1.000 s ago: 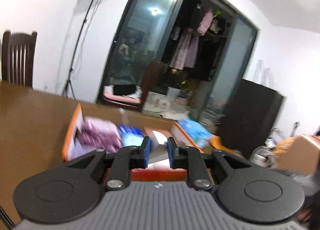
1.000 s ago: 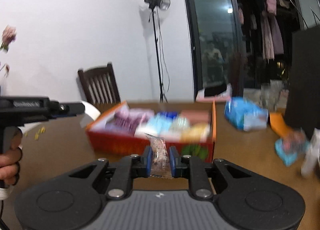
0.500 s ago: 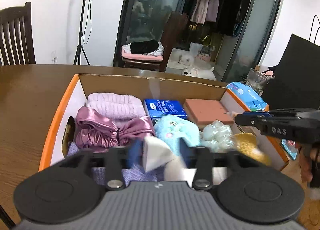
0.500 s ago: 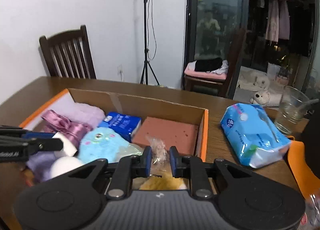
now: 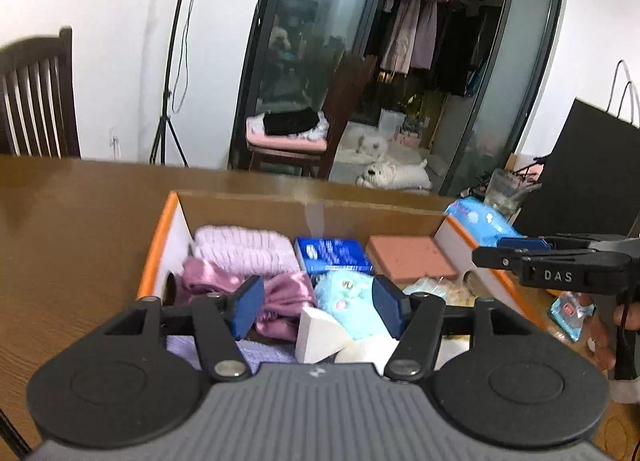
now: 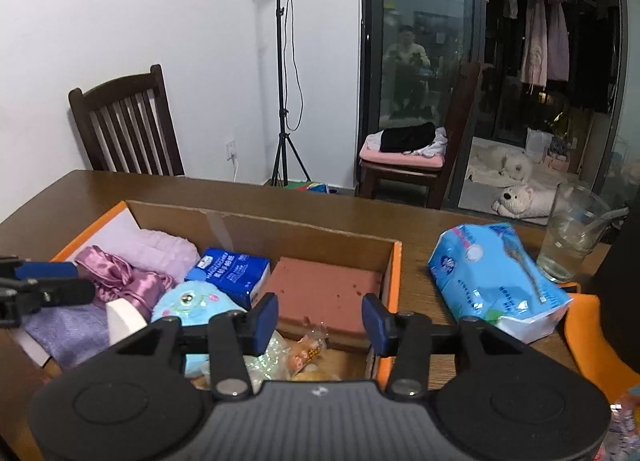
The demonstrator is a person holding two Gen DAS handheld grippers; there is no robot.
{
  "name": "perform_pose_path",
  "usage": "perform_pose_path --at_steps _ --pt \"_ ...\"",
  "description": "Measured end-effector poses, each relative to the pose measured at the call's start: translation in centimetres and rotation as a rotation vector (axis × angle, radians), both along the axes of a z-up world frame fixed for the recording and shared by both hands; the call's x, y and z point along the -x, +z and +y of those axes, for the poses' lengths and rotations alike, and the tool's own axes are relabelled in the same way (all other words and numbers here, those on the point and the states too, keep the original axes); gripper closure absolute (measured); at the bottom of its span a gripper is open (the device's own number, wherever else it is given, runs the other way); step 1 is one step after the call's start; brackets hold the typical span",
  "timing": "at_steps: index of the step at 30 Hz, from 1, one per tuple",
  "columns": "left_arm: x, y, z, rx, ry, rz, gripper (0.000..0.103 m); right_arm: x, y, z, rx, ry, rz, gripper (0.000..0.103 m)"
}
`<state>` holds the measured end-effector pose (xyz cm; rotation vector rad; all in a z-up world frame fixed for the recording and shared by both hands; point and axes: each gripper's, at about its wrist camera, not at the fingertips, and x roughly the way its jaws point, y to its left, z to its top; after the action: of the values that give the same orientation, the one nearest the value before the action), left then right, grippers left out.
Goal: Organize soft objects
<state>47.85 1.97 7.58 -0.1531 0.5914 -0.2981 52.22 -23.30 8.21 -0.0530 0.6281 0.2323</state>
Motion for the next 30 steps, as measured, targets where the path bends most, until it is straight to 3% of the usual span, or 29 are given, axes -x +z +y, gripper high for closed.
perform_pose_path --at_steps 11,15,17,18,19,21,24,30 --pt "8.6 5.7 0.9 -0.049 0.035 -0.137 0.031 8.7 5.6 -0.8 -0.008 0.0 -0.08 0.055" --pt "12.5 6.3 0.7 -0.051 0.081 -0.231 0.01 12.9 6.5 -0.4 -0.036 -0.001 -0.13 0.045" --pt "14.6 6.1 0.4 -0.068 0.113 -0.307 0.003 15.3 6.3 -0.3 -0.07 -0.011 -0.183 0.032" --pt "15.4 5.8 0.3 -0.072 0.123 -0.342 0.002 16.5 6.1 -0.4 -0.088 -0.027 -0.222 0.021" --pt "16.3 5.6 0.2 -0.075 0.13 -0.377 0.0 17.9 5.7 -0.4 -0.107 -0.044 -0.283 0.01" --pt "17.7 5.0 0.0 -0.08 0.143 -0.423 0.0 20.4 4.5 -0.1 -0.126 -0.068 -0.412 0.0" --pt "19.1 4.1 -0.5 -0.1 0.156 -0.435 0.0 23.3 3.0 0.6 -0.102 -0.097 -0.532 0.0" --pt "20.7 3.6 -0.3 -0.099 0.168 -0.434 0.0 25.1 2.6 1.8 -0.077 -0.086 -0.525 0.0"
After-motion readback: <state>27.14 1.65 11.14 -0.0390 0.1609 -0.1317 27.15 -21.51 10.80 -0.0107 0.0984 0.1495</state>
